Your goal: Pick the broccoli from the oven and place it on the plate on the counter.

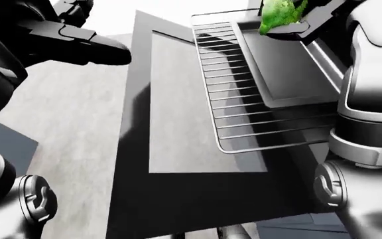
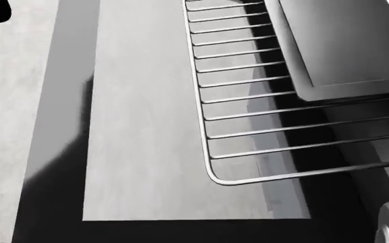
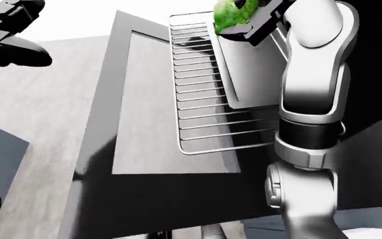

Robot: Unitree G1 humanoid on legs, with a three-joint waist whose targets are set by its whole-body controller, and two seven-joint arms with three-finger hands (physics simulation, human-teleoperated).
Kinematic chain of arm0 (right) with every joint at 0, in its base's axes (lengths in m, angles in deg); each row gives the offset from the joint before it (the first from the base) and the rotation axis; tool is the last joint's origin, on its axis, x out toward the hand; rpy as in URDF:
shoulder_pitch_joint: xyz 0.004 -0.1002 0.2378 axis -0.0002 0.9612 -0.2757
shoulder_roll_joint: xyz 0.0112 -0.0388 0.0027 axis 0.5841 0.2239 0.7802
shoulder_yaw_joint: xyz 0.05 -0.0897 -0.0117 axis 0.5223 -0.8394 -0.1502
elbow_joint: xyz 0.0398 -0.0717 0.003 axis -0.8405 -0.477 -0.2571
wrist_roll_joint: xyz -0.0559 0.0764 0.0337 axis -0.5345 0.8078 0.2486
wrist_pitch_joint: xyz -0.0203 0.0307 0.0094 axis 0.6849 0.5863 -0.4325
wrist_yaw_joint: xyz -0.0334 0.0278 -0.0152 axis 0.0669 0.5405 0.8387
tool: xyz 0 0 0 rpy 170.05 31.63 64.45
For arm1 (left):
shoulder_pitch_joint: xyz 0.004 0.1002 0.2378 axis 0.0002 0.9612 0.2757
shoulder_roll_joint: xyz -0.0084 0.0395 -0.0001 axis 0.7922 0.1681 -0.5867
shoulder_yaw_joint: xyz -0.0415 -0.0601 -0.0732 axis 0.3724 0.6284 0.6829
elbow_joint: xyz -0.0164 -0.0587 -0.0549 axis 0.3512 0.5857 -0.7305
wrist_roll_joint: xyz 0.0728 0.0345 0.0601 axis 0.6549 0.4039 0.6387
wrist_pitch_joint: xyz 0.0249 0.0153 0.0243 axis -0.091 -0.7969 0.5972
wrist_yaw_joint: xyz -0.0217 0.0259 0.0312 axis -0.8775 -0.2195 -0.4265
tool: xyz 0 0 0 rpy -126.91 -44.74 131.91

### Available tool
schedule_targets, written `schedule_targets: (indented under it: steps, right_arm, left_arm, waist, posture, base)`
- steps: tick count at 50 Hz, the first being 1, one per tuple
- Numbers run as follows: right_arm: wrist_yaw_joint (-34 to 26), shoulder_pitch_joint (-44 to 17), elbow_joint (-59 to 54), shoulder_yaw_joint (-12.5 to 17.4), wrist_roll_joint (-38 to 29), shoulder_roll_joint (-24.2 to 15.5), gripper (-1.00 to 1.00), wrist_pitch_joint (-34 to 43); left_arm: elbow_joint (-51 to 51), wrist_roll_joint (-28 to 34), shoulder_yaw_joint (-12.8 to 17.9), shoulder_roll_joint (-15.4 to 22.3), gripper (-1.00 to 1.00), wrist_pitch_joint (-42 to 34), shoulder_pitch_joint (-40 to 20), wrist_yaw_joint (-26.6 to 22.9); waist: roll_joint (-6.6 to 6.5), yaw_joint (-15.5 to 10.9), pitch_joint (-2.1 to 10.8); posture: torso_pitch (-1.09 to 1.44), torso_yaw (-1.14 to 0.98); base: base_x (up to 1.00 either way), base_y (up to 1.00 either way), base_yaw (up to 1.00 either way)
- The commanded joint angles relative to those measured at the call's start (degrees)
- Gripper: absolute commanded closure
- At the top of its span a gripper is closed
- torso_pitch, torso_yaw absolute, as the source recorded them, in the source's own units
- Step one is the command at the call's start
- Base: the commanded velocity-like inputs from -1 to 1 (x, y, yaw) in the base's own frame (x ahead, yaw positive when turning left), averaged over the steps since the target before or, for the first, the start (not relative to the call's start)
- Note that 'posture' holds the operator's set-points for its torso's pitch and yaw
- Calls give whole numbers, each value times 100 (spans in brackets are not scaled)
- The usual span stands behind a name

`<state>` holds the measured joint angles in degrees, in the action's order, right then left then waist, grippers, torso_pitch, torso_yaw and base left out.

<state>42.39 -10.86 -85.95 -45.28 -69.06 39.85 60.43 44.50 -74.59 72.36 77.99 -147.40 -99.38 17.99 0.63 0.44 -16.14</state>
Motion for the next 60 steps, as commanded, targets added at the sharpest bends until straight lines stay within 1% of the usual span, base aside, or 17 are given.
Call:
schedule_targets:
  steps: [1,6,8,9,23,25,26,27,29,40,43,46,47,49,53,56,60]
  right_arm:
    - [105,-257,339,28,40,-37,100,-201]
    - [85,-240,413,30,32,-40,100,-164]
    - [84,-232,422,37,32,-44,100,-156]
    - [85,-228,425,39,35,-45,100,-159]
    - [40,-269,541,63,116,-130,100,-22]
    - [30,-277,534,62,132,-126,100,-35]
    - [25,-283,553,62,127,-128,100,-16]
    - [25,-278,554,61,130,-125,100,-24]
    - [26,-279,543,60,128,-127,100,-27]
    - [65,-205,576,46,101,-63,100,-50]
    - [79,-164,601,66,116,-42,100,-10]
    - [72,-113,706,97,171,-29,100,103]
    - [65,-86,750,102,189,-29,100,135]
    - [58,-23,844,131,252,-33,100,197]
    - [47,-19,994,219,451,-42,100,463]
    - [99,-13,1082,284,700,-40,100,713]
    - [166,39,1351,350,1152,-27,100,1141]
  left_arm:
    - [-80,37,157,129,-100,323,-86,66]
    - [-120,-122,186,166,-100,287,-80,183]
    - [-138,-197,186,173,-100,280,-70,246]
    - [-135,-218,175,180,-100,292,-64,263]
    - [-102,-349,37,214,-100,459,10,367]
    - [-99,-328,15,215,-100,475,28,362]
    - [-96,-361,32,213,-100,428,-4,382]
    - [-98,-367,30,212,-100,419,-9,388]
    - [-111,-376,27,215,-100,409,-16,387]
    - [-152,-534,119,260,-100,390,26,481]
    - [-163,-582,100,269,-100,432,49,515]
    - [-205,-597,55,241,-100,510,121,537]
    - [-205,-622,59,241,-100,491,103,557]
    - [-223,-681,66,233,-100,467,89,610]
    - [-251,-721,8,199,-100,499,95,666]
    - [-266,-736,-30,169,-100,489,69,693]
    - [-303,-760,-55,108,-100,450,31,741]
  waist:
    - [19,-53,242]
    - [-340,-81,500]
    - [-844,-50,723]
    - [-624,-8,790]
    - [-198,71,915]
    - [-11,77,917]
    - [290,87,1044]
    - [61,128,958]
    - [209,42,1199]
    - [-65,-99,950]
    - [-260,-74,870]
    - [-792,-16,932]
    - [-474,-93,868]
    - [-527,-51,1017]
    - [-353,-25,1032]
    - [-259,-60,694]
    - [6,109,749]
  posture:
    - [36,0]
    - [31,0]
    - [29,0]
    - [28,0]
    - [20,0]
    - [20,0]
    - [20,0]
    - [20,0]
    - [20,0]
    - [20,0]
    - [20,0]
    - [20,0]
    - [20,0]
    - [20,0]
    - [20,0]
    - [20,0]
    - [20,0]
  base:
    - [-8,32,0]
    - [-20,31,0]
    - [-27,31,0]
    - [-27,30,0]
    - [-36,26,0]
    - [-50,21,0]
    - [-50,22,0]
    - [-48,21,0]
    - [-49,21,0]
    - [-49,31,0]
    - [-49,36,0]
    - [-49,37,0]
    - [-48,37,0]
    - [-49,36,0]
    - [-43,30,0]
    - [-5,2,0]
    - [0,-11,-75]
